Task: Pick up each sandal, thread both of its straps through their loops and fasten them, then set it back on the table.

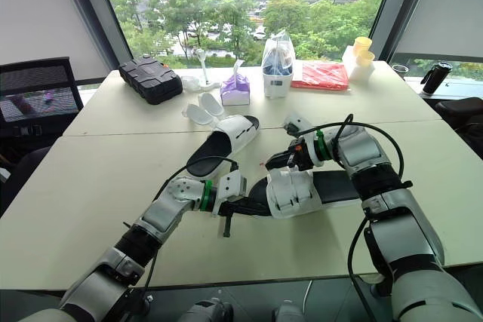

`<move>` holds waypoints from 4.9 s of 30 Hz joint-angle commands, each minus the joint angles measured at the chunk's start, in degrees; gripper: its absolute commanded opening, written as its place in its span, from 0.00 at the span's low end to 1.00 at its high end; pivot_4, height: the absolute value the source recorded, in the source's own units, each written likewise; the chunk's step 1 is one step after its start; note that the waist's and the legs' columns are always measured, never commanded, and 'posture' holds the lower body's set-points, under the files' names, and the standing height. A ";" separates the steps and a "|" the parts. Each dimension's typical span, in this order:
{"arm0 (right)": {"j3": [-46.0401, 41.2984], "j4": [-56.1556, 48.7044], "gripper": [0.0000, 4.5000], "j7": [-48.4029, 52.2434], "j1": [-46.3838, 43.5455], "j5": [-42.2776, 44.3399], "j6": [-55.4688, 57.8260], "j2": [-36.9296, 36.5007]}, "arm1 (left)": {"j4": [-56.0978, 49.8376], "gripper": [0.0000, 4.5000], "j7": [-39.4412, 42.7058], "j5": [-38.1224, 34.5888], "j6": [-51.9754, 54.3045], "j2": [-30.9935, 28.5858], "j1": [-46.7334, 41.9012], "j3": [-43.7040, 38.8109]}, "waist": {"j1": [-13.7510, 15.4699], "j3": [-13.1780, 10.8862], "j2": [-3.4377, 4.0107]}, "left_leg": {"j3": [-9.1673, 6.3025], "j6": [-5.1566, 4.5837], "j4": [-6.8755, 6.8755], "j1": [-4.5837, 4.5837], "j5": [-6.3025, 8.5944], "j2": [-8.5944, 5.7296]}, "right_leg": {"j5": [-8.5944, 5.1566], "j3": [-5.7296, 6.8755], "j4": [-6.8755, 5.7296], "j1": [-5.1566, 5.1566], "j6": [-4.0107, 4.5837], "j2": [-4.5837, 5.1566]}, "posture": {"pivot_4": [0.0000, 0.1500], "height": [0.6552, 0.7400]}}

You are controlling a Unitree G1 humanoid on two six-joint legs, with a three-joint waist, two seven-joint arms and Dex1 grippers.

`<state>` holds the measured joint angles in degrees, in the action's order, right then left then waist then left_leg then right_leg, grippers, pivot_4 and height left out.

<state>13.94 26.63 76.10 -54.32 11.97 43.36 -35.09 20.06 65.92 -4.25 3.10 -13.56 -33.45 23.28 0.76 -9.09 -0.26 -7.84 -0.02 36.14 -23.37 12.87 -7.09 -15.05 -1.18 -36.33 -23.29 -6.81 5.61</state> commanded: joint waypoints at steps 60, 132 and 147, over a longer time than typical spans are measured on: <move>1.76 19.38 0.75 -15.73 -6.54 -18.30 -38.68 2.91 | 0.16 0.00 1.68 2.33 1.41 -0.99 1.61 2.91 | -0.14 0.04 0.06 | 0.00 0.07 -0.10 0.10 -0.04 -0.01 | 0.01 -0.01 -0.04 0.03 0.00 -0.08 | 1.00 1.00; 8.70 25.17 0.01 -73.30 -3.31 -61.64 -87.26 -13.29 | -13.36 0.00 -3.10 -7.41 7.70 -12.96 2.14 -12.05 | -2.10 -0.19 0.10 | 0.35 0.79 -0.36 0.08 -0.54 0.07 | -0.12 -0.58 -0.88 -0.57 0.14 -0.31 | 1.00 1.00; 9.63 48.43 0.01 -69.62 -15.77 -57.07 -44.58 4.45 | -17.02 0.00 -7.84 -7.43 10.88 -12.87 1.59 -13.38 | -1.95 -0.20 0.13 | 0.34 0.89 -0.58 -0.08 -0.60 0.09 | -0.11 -0.61 -0.92 -0.96 0.15 -0.29 | 1.00 1.00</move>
<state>24.03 75.63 6.18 -67.51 -46.45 -2.45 -30.38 5.56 58.89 -10.73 13.57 -25.98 -31.22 11.78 -1.19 -9.30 -0.13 -7.50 0.87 35.55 -23.46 12.26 -7.01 -15.16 -1.79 -37.26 -24.25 -6.66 5.31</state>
